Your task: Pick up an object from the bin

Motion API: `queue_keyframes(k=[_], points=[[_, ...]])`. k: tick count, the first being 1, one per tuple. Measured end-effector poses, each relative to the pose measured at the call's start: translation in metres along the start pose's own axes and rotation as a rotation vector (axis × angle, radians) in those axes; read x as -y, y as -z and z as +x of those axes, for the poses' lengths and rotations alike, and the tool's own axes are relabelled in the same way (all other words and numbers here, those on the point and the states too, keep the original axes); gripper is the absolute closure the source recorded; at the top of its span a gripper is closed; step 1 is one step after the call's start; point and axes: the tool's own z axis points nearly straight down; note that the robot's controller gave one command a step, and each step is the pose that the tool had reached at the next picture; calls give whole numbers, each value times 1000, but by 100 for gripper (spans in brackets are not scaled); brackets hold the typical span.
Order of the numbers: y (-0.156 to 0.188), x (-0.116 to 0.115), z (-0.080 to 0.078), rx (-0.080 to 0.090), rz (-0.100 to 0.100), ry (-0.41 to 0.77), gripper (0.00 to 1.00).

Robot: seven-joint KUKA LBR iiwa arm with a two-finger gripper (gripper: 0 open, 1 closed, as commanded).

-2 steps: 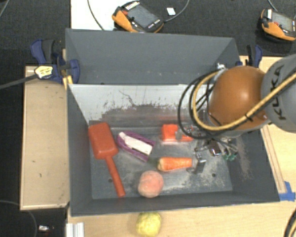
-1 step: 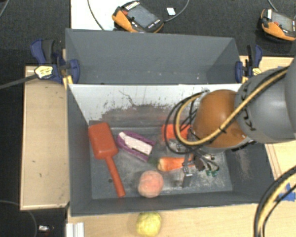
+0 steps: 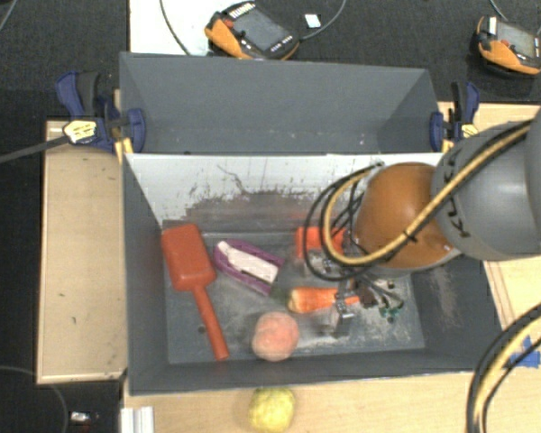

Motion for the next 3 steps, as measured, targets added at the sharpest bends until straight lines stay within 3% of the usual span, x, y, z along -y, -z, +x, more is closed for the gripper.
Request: queue_keyframes(k=[1,3], points=[[-1,-2,2,-17,-3,-38,100],[13,-2,2,-17,-3,-40,100]])
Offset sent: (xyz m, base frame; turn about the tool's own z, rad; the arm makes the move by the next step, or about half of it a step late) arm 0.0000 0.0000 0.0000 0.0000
